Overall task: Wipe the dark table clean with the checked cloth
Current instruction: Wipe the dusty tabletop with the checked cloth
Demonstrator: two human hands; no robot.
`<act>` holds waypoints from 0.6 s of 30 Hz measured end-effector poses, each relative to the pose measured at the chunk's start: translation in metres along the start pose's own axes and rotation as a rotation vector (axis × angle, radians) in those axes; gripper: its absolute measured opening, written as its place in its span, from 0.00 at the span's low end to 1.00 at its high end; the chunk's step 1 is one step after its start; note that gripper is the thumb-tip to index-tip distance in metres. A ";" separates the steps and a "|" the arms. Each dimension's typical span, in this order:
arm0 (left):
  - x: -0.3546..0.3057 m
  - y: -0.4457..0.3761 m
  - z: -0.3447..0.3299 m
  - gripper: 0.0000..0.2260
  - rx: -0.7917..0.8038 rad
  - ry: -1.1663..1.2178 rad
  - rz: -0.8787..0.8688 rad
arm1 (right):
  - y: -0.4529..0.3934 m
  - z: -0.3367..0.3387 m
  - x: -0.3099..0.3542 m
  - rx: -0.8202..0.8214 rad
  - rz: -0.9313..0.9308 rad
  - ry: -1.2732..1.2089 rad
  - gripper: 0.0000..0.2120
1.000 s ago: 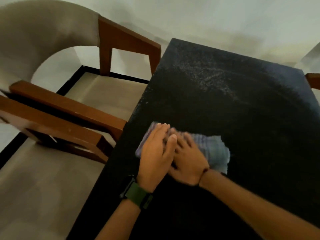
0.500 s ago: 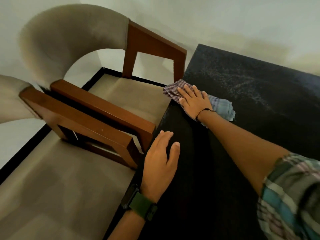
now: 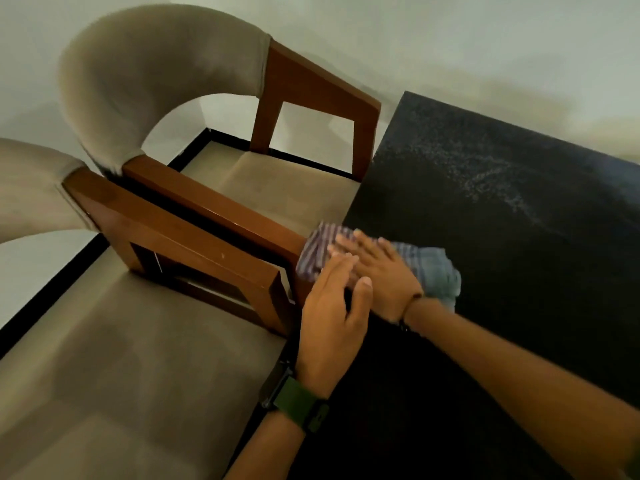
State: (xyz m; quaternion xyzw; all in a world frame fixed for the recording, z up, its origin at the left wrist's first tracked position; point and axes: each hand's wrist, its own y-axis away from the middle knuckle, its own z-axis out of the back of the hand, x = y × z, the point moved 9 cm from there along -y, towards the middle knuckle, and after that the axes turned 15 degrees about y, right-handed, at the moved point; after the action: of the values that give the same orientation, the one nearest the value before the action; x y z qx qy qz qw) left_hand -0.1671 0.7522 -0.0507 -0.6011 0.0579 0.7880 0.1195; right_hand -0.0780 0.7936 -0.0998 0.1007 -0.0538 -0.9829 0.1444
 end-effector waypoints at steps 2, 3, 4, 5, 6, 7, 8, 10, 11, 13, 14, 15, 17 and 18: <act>-0.007 0.012 0.011 0.24 -0.016 0.089 -0.047 | -0.036 -0.014 -0.032 0.017 -0.151 -0.010 0.24; -0.003 0.019 0.017 0.23 -0.023 0.093 -0.053 | -0.045 -0.020 -0.042 0.031 -0.226 -0.044 0.24; -0.002 0.019 0.017 0.22 -0.040 0.098 -0.055 | -0.050 -0.022 -0.046 0.047 -0.273 -0.071 0.24; 0.000 0.025 0.019 0.22 -0.046 0.099 -0.046 | -0.047 -0.022 -0.042 0.064 -0.302 -0.085 0.24; -0.002 0.027 0.021 0.22 -0.050 0.105 -0.033 | -0.040 -0.021 -0.034 0.066 -0.325 -0.092 0.24; -0.006 0.031 0.023 0.21 -0.045 0.106 -0.024 | -0.028 -0.015 -0.021 0.062 -0.315 -0.064 0.24; -0.011 0.038 0.025 0.21 -0.034 0.111 -0.021 | -0.012 -0.011 -0.001 0.070 -0.283 -0.031 0.26; -0.019 0.053 0.030 0.22 -0.009 0.119 -0.014 | 0.028 -0.007 0.045 0.091 -0.205 -0.040 0.28; -0.025 0.063 0.033 0.22 -0.009 0.117 -0.020 | 0.050 -0.006 0.067 0.094 -0.174 -0.049 0.29; -0.037 0.087 0.045 0.18 -0.034 0.099 -0.014 | 0.095 -0.007 0.110 0.053 -0.102 -0.075 0.28; -0.038 0.099 0.052 0.17 -0.051 0.088 0.011 | 0.114 -0.012 0.127 0.030 -0.077 -0.076 0.27; -0.041 0.116 0.061 0.16 -0.071 0.067 0.021 | 0.135 -0.014 0.143 0.014 -0.062 -0.086 0.26; -0.050 0.153 0.080 0.16 -0.114 0.018 0.015 | 0.173 -0.015 0.168 0.063 -0.058 -0.140 0.26; -0.055 0.175 0.089 0.16 -0.135 -0.006 0.015 | 0.193 -0.015 0.183 0.074 -0.057 -0.173 0.28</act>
State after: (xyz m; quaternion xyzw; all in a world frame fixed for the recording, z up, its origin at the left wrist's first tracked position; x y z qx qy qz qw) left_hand -0.2818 0.5980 0.0176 -0.6051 0.0088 0.7928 0.0726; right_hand -0.1936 0.5551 -0.1217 0.0223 -0.0994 -0.9890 0.1075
